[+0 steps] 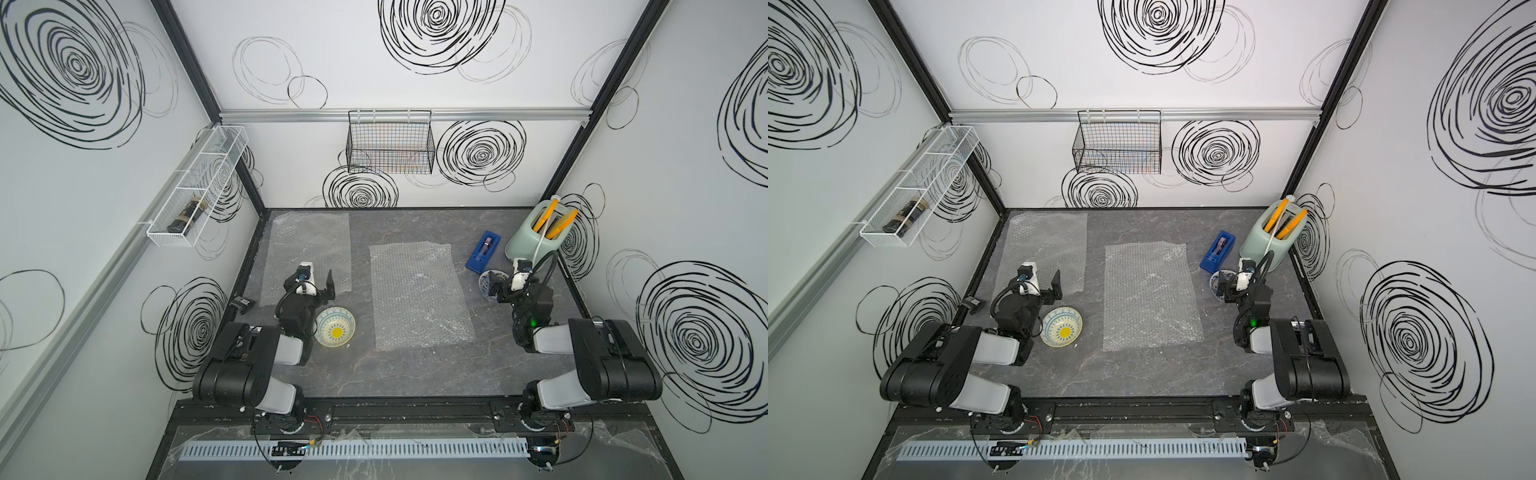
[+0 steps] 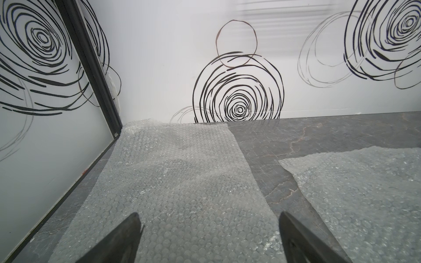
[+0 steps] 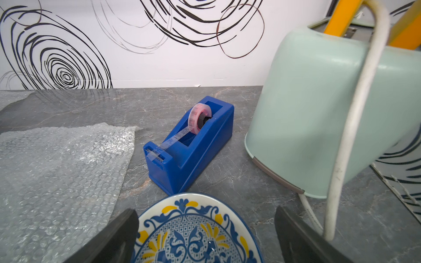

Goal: Wrap bowls in bubble wrap
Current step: Move the bubble wrap to the center of the board.

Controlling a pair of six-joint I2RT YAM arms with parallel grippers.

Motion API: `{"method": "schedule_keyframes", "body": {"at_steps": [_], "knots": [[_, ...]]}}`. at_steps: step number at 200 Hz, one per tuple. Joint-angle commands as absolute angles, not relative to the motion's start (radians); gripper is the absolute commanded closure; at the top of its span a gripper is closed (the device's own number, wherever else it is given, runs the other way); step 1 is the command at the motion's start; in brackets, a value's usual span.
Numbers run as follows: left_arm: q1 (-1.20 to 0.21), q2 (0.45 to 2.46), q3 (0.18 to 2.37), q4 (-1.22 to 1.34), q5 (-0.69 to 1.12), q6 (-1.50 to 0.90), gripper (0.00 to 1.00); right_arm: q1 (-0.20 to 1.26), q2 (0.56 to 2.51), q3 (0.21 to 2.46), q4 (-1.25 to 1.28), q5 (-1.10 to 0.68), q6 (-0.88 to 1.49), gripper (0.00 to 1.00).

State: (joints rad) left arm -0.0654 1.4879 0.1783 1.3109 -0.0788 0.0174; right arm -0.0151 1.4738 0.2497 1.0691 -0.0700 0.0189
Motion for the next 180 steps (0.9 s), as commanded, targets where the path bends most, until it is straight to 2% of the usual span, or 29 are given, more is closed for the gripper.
{"method": "schedule_keyframes", "body": {"at_steps": [1,103,141,171,180], "knots": [[-0.052,1.489,0.189,1.364,-0.051,0.002,0.03,-0.032,1.480,0.272,1.080,-0.108,0.029,0.03],[-0.008,1.492,0.186,1.378,0.032,-0.022,0.04,-0.040,1.487,0.277,1.074,-0.118,0.035,0.03],[-0.091,1.413,0.119,1.443,-0.170,0.014,0.03,-0.011,1.460,0.275,1.069,-0.072,0.004,0.03],[-0.210,1.223,0.087,1.355,-0.243,0.134,0.04,0.093,1.245,0.352,0.789,0.117,0.002,0.03],[-0.247,1.173,0.076,1.359,-0.260,0.161,0.04,0.111,1.186,0.357,0.760,0.121,0.028,0.02]]}}
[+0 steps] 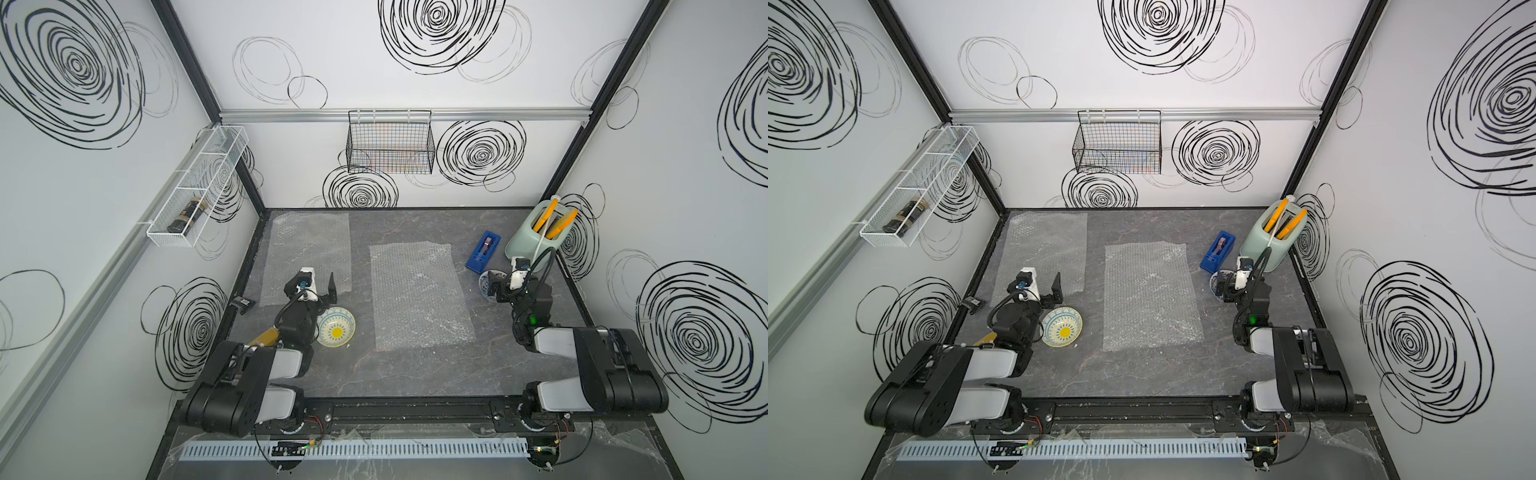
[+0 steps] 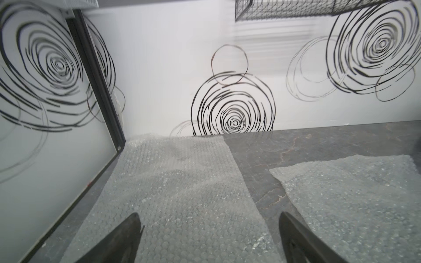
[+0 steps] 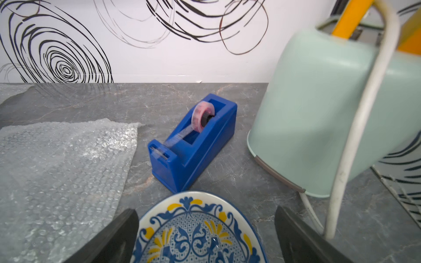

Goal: Wrap bowls in bubble wrap
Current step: Move the bubble wrap to the center of the board.

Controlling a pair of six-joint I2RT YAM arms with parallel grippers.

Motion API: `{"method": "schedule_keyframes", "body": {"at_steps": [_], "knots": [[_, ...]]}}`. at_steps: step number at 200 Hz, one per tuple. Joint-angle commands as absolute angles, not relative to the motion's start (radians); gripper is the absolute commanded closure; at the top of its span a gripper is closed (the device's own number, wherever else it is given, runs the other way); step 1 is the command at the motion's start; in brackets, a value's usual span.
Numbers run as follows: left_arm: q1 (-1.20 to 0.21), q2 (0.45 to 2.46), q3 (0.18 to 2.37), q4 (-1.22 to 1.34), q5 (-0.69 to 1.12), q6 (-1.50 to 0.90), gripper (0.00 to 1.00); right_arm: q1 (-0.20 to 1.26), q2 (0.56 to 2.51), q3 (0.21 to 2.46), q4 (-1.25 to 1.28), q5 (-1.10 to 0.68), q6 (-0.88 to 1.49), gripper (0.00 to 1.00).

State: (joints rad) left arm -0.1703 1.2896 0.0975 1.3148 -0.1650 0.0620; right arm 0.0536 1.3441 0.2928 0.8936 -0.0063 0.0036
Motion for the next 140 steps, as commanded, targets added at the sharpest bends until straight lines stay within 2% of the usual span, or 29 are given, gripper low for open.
{"method": "schedule_keyframes", "body": {"at_steps": [1,13,32,54,73,94,100,140], "knots": [[-0.251,1.167,0.075,1.361,-0.264,0.160,0.04,0.112,1.180,0.357,0.757,0.118,0.032,0.02],[-0.282,1.104,0.055,1.402,-0.318,0.076,0.03,0.106,1.119,0.352,0.749,0.098,0.134,0.03],[-0.287,0.997,0.033,1.401,-0.351,-0.153,0.04,0.084,1.054,0.364,0.680,0.184,0.420,0.03],[-0.288,0.856,0.079,1.148,-0.349,-0.387,0.04,0.021,1.004,0.376,0.643,0.005,0.535,0.03],[-0.286,0.807,0.175,0.856,-0.358,-0.588,0.04,0.018,0.974,0.365,0.663,-0.124,0.566,0.02],[-0.266,0.786,0.300,0.602,-0.192,-0.660,0.04,0.024,0.962,0.400,0.600,-0.291,0.561,0.00],[-0.264,0.783,0.339,0.504,-0.148,-0.668,0.04,0.036,0.963,0.419,0.559,-0.323,0.555,0.04],[-0.265,0.776,0.508,0.133,0.019,-0.684,0.03,0.303,1.053,0.601,0.161,-0.288,0.420,0.13]]}}
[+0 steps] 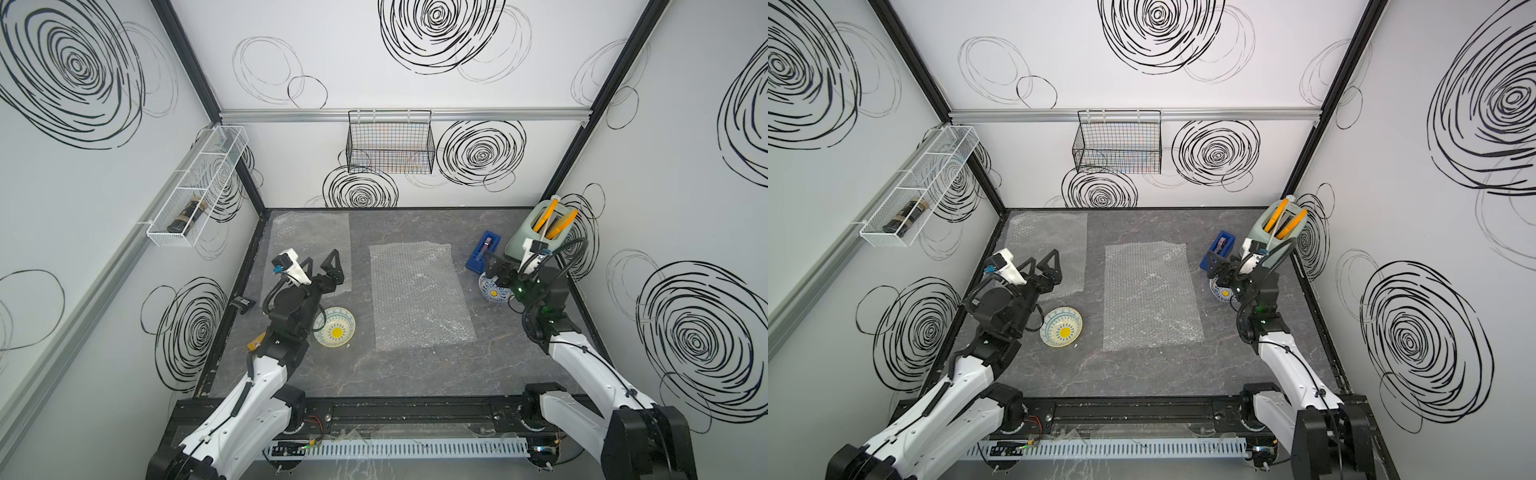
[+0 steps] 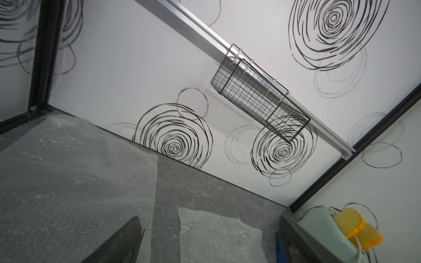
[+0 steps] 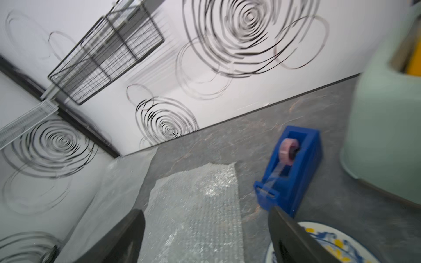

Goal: Wrap bowls in bubble wrap
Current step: Move the bubble wrap to the center of the board.

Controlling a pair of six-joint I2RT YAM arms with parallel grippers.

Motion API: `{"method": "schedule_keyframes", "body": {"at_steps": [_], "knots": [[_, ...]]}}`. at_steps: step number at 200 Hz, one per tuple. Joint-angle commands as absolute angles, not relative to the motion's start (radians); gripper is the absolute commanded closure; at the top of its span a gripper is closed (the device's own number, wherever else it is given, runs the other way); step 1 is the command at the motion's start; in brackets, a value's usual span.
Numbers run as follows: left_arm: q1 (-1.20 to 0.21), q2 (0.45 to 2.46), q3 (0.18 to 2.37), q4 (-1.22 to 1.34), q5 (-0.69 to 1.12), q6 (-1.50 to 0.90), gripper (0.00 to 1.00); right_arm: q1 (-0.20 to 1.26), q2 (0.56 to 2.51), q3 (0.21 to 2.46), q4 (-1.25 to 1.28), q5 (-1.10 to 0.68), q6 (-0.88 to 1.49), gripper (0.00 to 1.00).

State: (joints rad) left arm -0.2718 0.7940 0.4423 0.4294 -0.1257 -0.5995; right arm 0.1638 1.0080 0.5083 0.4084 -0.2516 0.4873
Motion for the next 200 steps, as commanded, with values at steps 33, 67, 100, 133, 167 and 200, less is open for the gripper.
{"method": "schedule_keyframes", "body": {"at_steps": [33,67,100,133,167,200], "knots": [[-0.268,0.762,0.574,-0.020,0.089,-0.671,0.02,0.549,1.216,0.680,0.082,-0.203,0.339,0.19],[-0.270,0.732,0.601,-0.122,0.110,-0.637,0.02,0.653,1.458,0.827,-0.006,-0.123,0.341,0.25],[-0.271,0.694,0.592,-0.162,0.108,-0.628,0.02,0.653,1.697,0.987,-0.129,-0.106,0.370,0.35],[-0.271,0.682,0.594,-0.190,0.107,-0.612,0.03,0.686,1.784,0.972,-0.127,-0.130,0.388,0.44],[-0.273,0.678,0.588,-0.189,0.119,-0.615,0.03,0.739,1.782,0.890,-0.114,-0.156,0.407,0.44],[-0.278,0.672,0.582,-0.191,0.123,-0.618,0.03,0.836,1.711,0.779,-0.078,-0.177,0.466,0.44]]}}
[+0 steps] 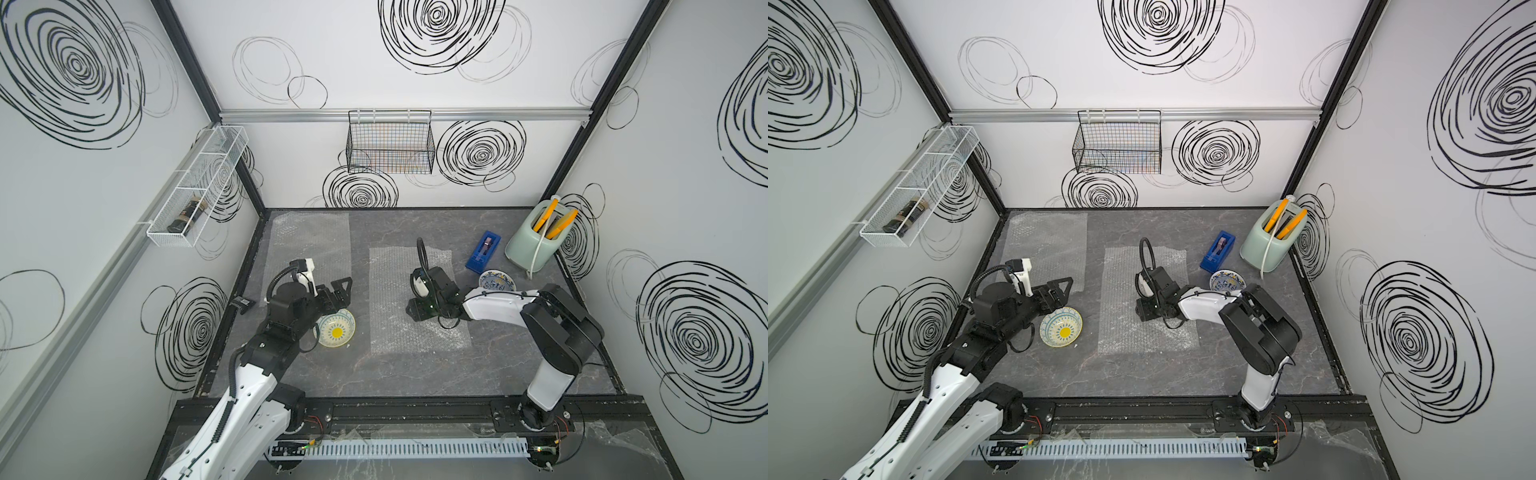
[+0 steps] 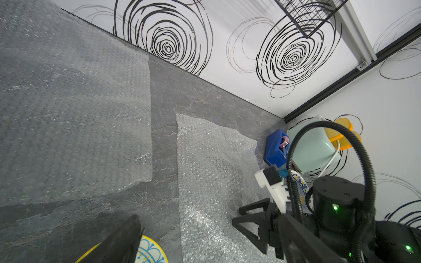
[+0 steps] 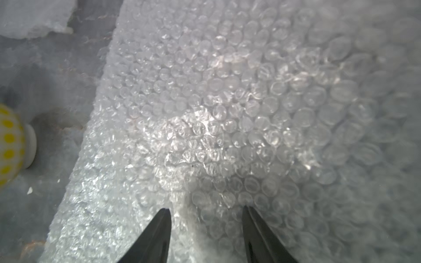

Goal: Wrap bowls in bubble wrap
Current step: Move the bubble wrap to the center of the board.

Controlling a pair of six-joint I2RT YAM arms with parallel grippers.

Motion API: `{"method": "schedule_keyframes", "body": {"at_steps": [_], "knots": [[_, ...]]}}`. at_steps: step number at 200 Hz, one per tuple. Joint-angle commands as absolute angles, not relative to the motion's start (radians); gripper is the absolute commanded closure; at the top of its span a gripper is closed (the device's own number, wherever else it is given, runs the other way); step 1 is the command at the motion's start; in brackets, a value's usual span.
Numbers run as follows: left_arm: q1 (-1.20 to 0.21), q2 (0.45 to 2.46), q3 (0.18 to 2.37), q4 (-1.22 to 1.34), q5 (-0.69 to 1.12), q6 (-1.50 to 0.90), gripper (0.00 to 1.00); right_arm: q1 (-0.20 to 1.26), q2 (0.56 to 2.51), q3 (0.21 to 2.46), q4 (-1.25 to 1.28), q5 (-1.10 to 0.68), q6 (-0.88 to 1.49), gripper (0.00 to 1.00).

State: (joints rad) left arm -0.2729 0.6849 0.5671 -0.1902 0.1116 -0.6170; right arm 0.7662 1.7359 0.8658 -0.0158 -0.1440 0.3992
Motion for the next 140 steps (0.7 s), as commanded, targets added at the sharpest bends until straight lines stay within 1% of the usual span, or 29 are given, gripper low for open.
{"method": "schedule_keyframes", "body": {"at_steps": [1,23,41,78,110,128,140], "knots": [[-0.279,0.672,0.582,-0.191,0.122,-0.619,0.03,0.839,1.708,0.777,-0.077,-0.176,0.469,0.44],[-0.289,0.664,0.572,-0.195,0.122,-0.622,0.04,0.896,1.662,0.733,-0.071,-0.157,0.503,0.44],[-0.295,0.658,0.568,-0.197,0.117,-0.628,0.04,0.900,1.621,0.727,-0.076,-0.153,0.512,0.43],[-0.296,0.639,0.575,-0.222,0.102,-0.621,0.04,0.892,1.519,0.832,-0.163,-0.096,0.457,0.35],[-0.294,0.621,0.593,-0.265,0.053,-0.616,0.03,0.893,1.451,0.896,-0.141,-0.187,0.415,0.31],[-0.292,0.614,0.605,-0.300,0.004,-0.622,0.03,0.897,1.482,0.913,-0.075,-0.278,0.407,0.32],[-0.292,0.611,0.613,-0.326,-0.029,-0.627,0.03,0.906,1.532,0.950,-0.054,-0.323,0.431,0.35]]}}
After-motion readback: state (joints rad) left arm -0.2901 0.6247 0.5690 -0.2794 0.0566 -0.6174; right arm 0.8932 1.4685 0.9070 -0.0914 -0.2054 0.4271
